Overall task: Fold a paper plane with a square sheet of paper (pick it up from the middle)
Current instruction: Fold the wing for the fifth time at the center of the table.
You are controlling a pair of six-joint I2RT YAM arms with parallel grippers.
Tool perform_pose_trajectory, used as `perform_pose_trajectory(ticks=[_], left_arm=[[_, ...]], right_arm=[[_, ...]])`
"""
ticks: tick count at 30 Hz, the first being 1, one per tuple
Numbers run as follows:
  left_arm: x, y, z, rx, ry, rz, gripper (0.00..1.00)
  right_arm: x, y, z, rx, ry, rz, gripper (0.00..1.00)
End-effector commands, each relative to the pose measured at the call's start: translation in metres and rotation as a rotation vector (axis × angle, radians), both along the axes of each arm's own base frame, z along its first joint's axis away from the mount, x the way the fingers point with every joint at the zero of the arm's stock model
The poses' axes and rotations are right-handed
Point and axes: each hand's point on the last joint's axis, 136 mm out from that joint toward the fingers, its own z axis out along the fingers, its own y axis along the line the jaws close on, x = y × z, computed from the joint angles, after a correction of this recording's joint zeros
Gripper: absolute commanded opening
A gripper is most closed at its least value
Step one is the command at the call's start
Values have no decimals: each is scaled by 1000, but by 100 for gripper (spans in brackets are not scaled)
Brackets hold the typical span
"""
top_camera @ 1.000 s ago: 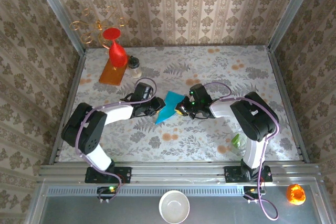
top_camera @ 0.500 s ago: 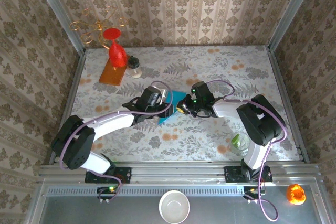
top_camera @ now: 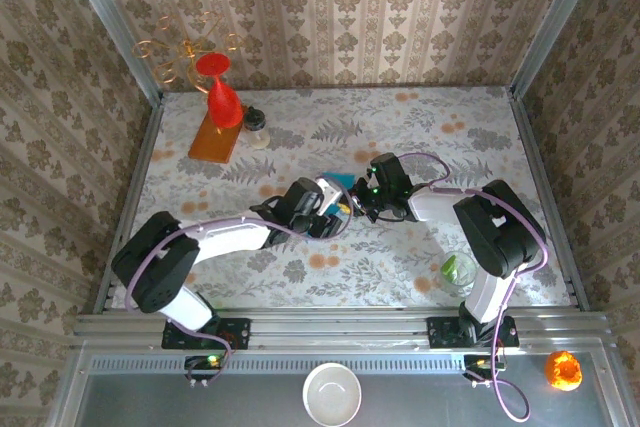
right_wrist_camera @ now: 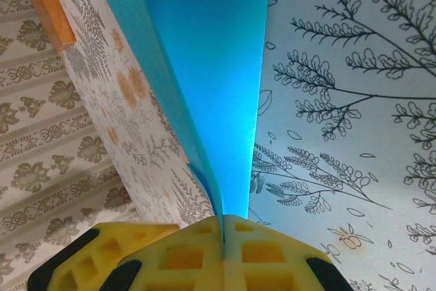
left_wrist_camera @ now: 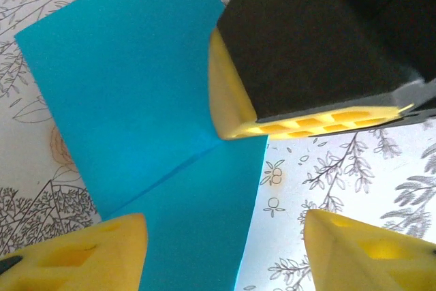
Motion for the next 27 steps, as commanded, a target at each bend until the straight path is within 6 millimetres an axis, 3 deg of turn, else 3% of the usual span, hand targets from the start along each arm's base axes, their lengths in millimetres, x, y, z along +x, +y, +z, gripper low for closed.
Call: perform_pose_trajectory(ticks=[1,10,27], left_arm=[[10,-5,1,36,-102,-38,63],[1,-12,-22,137,-166,-116,56],[4,-5,-30,150,-229,-112,38]], right_arm=[[1,2,14,33,16,4,3],[3,-1,15,46,29,-2,3],[3,-4,12,46,43,-5,4]])
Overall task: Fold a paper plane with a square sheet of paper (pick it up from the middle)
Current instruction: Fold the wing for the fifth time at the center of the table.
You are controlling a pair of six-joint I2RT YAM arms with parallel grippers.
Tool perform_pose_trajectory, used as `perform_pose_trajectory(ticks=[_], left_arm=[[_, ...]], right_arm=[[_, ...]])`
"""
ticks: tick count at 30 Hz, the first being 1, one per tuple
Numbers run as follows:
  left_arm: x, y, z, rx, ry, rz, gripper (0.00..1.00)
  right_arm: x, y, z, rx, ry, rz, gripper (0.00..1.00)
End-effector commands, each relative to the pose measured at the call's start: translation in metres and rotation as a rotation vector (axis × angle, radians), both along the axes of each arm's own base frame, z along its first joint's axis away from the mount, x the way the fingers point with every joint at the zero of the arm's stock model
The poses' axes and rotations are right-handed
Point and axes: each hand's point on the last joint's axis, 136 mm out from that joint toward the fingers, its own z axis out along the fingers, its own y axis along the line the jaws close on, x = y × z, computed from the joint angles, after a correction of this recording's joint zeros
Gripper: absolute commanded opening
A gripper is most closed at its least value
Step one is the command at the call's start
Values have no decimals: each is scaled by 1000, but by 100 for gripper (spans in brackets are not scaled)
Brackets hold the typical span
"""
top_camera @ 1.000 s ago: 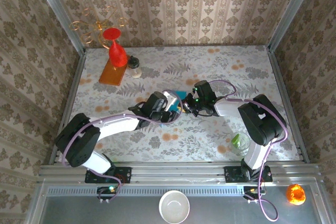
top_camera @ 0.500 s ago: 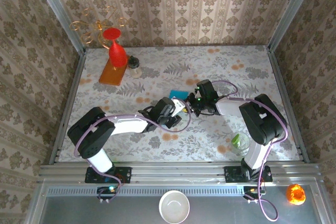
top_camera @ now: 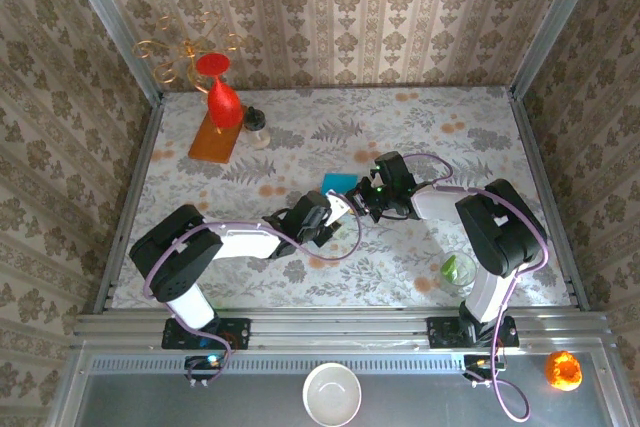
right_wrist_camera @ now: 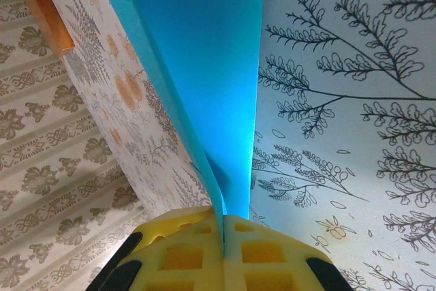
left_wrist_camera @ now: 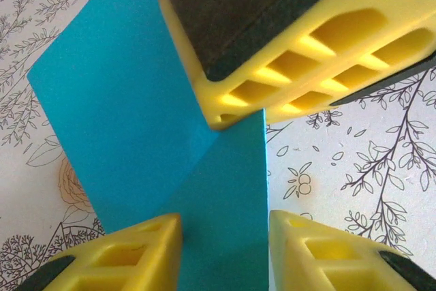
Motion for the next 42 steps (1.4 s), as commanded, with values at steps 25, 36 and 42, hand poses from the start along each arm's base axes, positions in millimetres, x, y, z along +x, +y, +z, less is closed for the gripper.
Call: perform_pose_trajectory(ticks=[25,36,42], left_arm=[[-6,0,-8,-165,208,-10,10],[-5,0,-7,-349,433,28,7],[-3,-1,-8,-406,569,62,6]], right_arm=[[14,-56,20,-147,-94,-39,61],[9,-76,16,-229,-165,-13,64],[8,-74,17,-227,-200,17,65]])
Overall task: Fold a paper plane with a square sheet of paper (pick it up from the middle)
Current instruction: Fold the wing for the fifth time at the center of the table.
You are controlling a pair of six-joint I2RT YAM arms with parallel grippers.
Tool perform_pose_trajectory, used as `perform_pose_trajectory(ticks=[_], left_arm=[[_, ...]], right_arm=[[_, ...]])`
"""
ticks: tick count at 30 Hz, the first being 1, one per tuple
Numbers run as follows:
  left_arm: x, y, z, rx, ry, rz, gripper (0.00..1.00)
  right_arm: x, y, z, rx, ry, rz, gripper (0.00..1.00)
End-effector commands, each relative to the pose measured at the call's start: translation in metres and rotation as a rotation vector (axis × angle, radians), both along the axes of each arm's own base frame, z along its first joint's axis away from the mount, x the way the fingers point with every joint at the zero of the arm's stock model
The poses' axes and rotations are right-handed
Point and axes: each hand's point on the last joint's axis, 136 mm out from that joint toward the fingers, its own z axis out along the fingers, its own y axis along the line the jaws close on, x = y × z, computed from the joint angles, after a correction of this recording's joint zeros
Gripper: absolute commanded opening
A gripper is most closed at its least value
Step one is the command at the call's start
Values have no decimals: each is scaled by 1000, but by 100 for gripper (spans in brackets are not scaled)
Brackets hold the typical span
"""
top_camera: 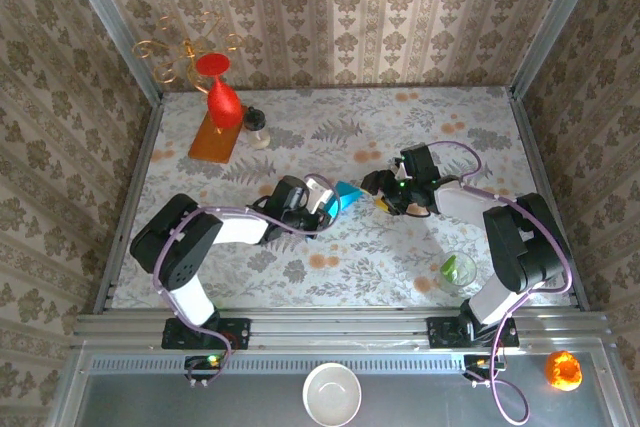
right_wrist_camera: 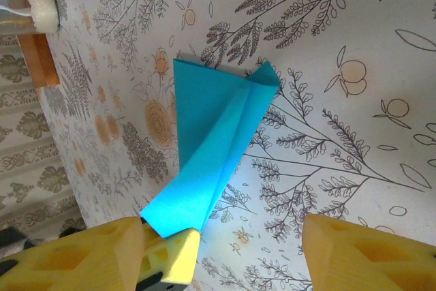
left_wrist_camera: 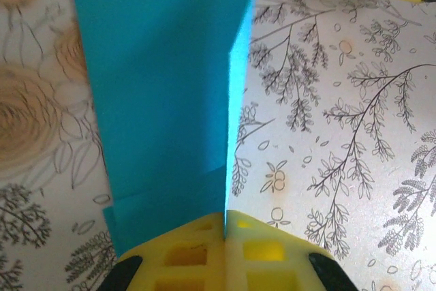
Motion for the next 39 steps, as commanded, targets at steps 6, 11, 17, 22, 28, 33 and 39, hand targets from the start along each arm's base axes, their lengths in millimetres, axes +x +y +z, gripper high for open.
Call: perform_pose_trajectory(ticks=[6,11,17,22,28,33,39], left_arm=[[2,-9,11,-117,192,38,4],[6,-12,16,-160,301,72,3],[6,-18,18,-202,423,118,3],[8,-22,20,-266,518,160,3],[12,-24,20,-331,598,213,3],[11,-25,17,-351,650,238,4],[10,-26,14,-371,680,253,4]], right_arm=[[-8,-1,-1,-46,-69,82,66],[-12,8,-6,-71,-92,149,67],[-15,25,-13,-115,-114,244,68],[-14,33,-19,-145,-125,283,69],[-11,38,-22,-140,-132,297,71],[-5,44,-23,-141,-128,313,71],[3,38,-31,-187,-101,269,70]])
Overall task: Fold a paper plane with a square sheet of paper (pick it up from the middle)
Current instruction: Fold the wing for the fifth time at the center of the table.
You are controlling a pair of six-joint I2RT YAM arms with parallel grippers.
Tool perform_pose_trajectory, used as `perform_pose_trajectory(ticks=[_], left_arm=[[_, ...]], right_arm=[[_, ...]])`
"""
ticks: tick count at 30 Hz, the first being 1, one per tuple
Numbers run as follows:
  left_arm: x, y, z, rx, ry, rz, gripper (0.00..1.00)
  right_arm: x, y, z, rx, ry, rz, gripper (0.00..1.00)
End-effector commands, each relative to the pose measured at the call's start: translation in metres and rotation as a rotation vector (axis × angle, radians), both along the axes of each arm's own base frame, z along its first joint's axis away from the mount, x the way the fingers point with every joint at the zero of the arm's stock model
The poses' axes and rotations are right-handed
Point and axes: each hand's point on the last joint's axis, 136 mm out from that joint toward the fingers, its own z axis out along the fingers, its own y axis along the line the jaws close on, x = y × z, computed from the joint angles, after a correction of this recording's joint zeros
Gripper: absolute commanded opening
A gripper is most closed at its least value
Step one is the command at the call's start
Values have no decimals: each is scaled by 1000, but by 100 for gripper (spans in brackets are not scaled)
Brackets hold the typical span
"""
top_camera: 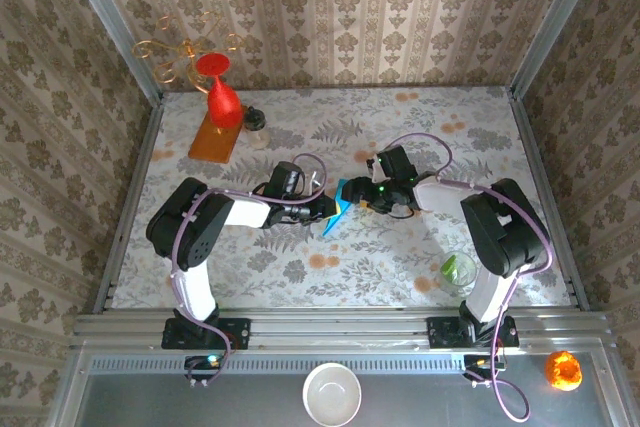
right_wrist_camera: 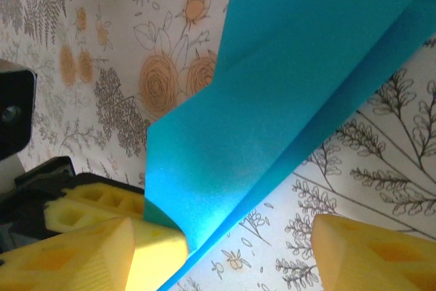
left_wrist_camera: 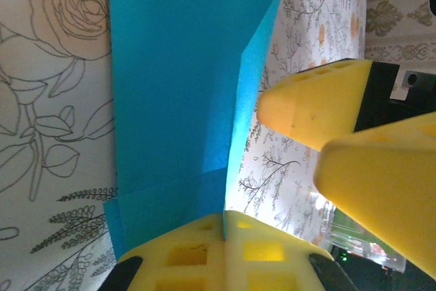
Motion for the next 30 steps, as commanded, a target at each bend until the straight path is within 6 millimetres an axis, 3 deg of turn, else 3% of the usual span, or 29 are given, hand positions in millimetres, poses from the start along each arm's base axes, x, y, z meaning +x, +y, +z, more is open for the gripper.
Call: perform_pose_trajectory(ticks=[1,20,30], left_arm=[[-3,-1,-3,-33,47,8,4],[-6,2,-22,-27,104,32,8],[-7,4,-10,-27,75,34,18]], right_arm=[[3,-7,-13,-66,27,-33,70],[2,-21,-57,-264,156,-49,66],[-5,-35,-83,-455,217,-61,62]])
